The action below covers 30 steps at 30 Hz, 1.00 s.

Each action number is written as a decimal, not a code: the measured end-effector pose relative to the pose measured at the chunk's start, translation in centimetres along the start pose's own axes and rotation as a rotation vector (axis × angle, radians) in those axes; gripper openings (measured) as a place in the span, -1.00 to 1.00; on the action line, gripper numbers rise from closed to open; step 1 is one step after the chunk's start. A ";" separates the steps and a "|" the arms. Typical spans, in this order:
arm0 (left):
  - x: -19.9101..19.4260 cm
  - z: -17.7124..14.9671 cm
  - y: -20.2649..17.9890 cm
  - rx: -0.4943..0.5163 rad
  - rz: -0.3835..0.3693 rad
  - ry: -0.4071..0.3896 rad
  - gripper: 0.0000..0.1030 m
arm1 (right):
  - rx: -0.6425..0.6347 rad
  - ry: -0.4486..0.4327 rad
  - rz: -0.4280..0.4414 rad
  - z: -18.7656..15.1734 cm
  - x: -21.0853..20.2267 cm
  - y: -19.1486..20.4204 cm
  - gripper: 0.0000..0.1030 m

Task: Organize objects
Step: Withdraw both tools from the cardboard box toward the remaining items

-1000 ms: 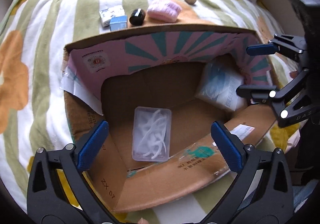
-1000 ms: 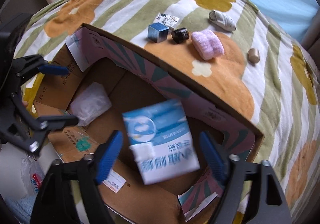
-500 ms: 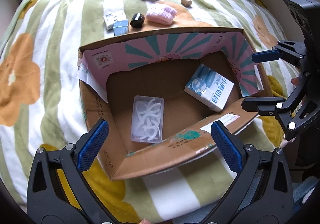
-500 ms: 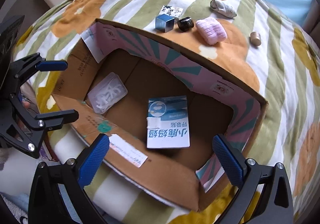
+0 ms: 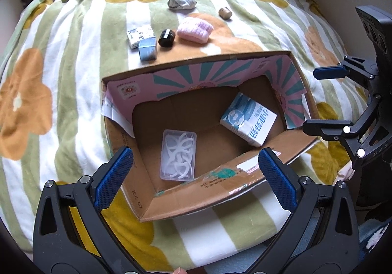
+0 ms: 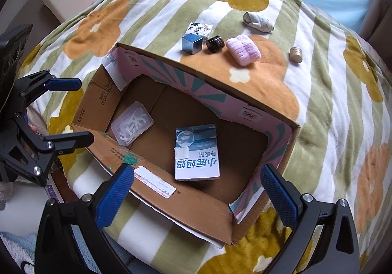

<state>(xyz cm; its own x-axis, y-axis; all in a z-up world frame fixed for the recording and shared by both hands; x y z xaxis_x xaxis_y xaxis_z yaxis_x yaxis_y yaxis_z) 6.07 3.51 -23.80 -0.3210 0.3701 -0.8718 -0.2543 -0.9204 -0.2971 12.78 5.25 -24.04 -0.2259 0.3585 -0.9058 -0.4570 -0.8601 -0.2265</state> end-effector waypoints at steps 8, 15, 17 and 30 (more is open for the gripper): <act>-1.0 3.5 1.5 -0.018 -0.012 -0.032 0.97 | 0.020 -0.039 -0.004 2.4 -1.0 -1.4 0.99; -1.8 8.5 3.9 0.002 0.012 -0.060 0.97 | 0.037 -0.094 -0.017 6.3 -1.5 -3.6 0.99; -2.0 10.3 4.5 0.020 0.013 -0.070 0.97 | 0.031 -0.108 -0.023 7.7 -1.5 -4.3 0.99; 4.1 18.8 9.0 0.100 -0.017 0.031 0.97 | -0.077 -0.143 -0.051 15.9 1.6 -7.4 0.99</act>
<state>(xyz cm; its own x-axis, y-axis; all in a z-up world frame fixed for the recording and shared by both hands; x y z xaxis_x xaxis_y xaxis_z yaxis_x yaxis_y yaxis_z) -14.66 -0.85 -22.69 -0.2874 0.3803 -0.8791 -0.3497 -0.8961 -0.2733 2.13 17.99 -18.08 -0.3268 0.4454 -0.8336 -0.4051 -0.8629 -0.3022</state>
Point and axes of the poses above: each gripper's, at about its wrist camera, not at the fingertips, and x roughly the way its jaws point, y to its left, z to its top, the point moved 10 cm from there along x, roughly the way its jaws point, and after that the axes turned 9 degrees about -z, right-handed, at the moved point
